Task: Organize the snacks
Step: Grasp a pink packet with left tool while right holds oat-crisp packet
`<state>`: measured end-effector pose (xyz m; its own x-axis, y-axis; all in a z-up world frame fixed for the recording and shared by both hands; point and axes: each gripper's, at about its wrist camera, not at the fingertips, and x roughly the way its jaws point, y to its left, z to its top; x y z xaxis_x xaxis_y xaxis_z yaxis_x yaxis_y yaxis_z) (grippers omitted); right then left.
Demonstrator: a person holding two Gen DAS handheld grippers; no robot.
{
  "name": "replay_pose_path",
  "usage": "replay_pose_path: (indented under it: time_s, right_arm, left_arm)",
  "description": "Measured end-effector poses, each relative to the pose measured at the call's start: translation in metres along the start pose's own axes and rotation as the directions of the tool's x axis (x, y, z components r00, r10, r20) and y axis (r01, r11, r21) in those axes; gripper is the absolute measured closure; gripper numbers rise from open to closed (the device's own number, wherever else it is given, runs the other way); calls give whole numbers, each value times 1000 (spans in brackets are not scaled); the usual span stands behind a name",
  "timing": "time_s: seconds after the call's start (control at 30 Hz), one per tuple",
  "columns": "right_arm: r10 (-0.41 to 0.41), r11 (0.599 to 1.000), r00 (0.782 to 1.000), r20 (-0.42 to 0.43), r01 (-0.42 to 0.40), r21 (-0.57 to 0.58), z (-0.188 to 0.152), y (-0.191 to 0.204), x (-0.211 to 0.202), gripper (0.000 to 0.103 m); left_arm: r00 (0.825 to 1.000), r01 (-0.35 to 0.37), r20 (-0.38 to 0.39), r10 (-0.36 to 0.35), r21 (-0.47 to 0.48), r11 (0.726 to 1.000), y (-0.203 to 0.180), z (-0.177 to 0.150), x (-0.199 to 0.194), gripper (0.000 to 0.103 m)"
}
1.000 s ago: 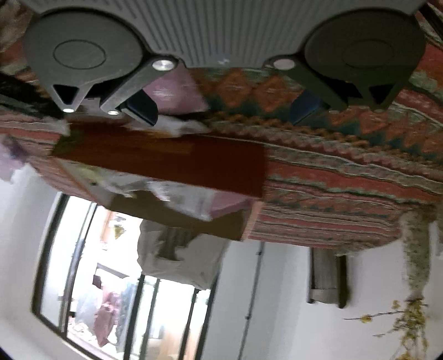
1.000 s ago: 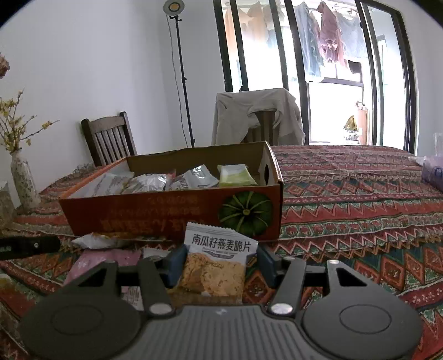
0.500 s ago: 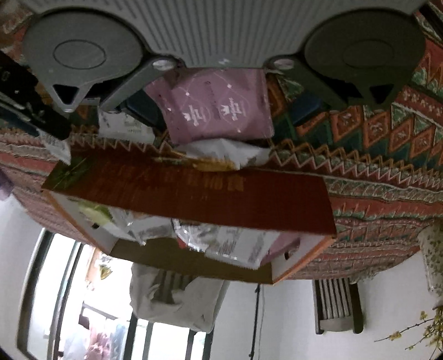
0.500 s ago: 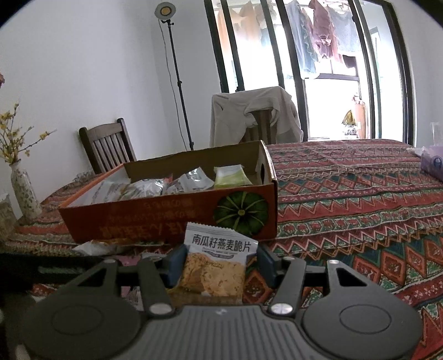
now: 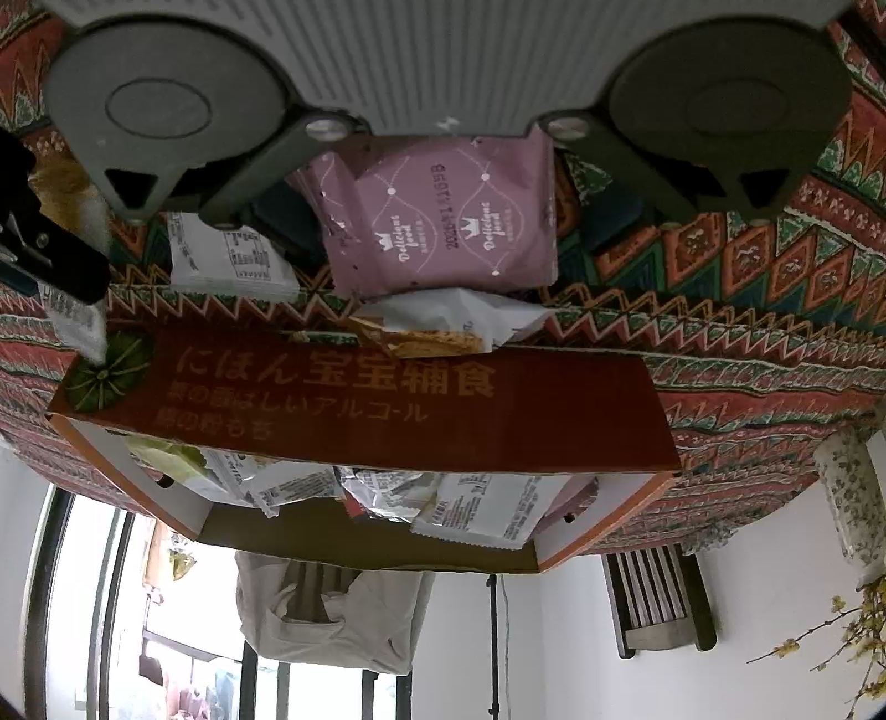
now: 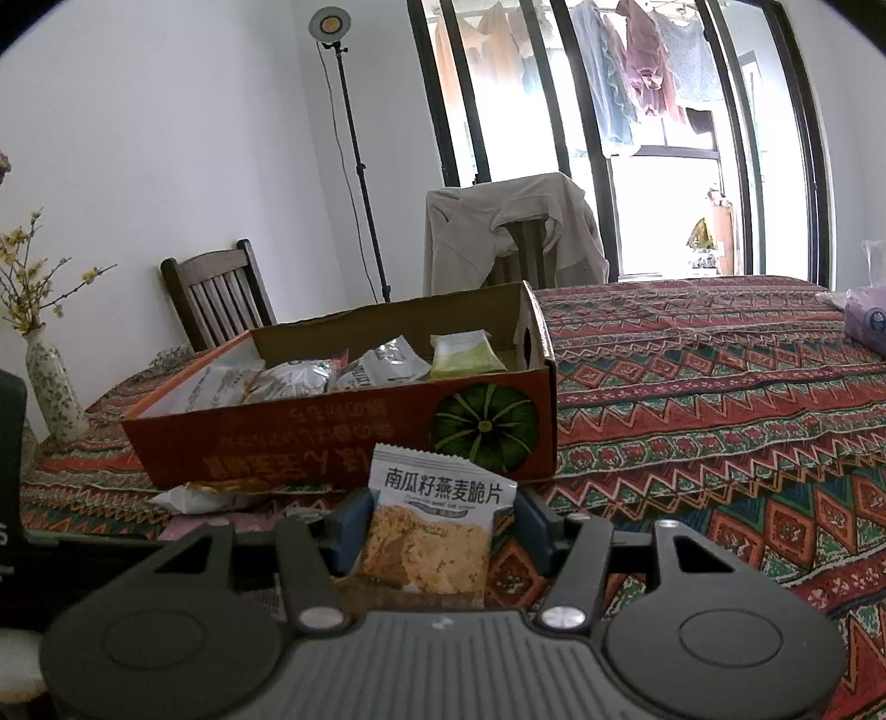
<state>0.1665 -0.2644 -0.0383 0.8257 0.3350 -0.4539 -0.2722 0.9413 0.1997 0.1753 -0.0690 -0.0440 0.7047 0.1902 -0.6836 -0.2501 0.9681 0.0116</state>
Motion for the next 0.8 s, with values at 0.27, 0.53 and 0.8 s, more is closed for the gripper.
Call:
replay_pose_path:
  time_s: [0.27, 0.53, 0.8]
  right_arm:
    - [3, 1000, 1000, 5, -3, -8, 0, 2, -1, 48]
    - [-1, 1000, 1000, 2, 1, 0, 0, 1, -1, 48]
    - [-1, 1000, 1000, 3, 1, 2, 0, 0, 0, 48]
  left_arm:
    - [1000, 11, -3, -11, 11, 1000, 2, -2, -2, 1]
    - [998, 59, 27, -60, 41, 997, 10, -9, -15, 28]
    - [991, 95, 95, -98, 41, 995, 28, -20, -38, 34]
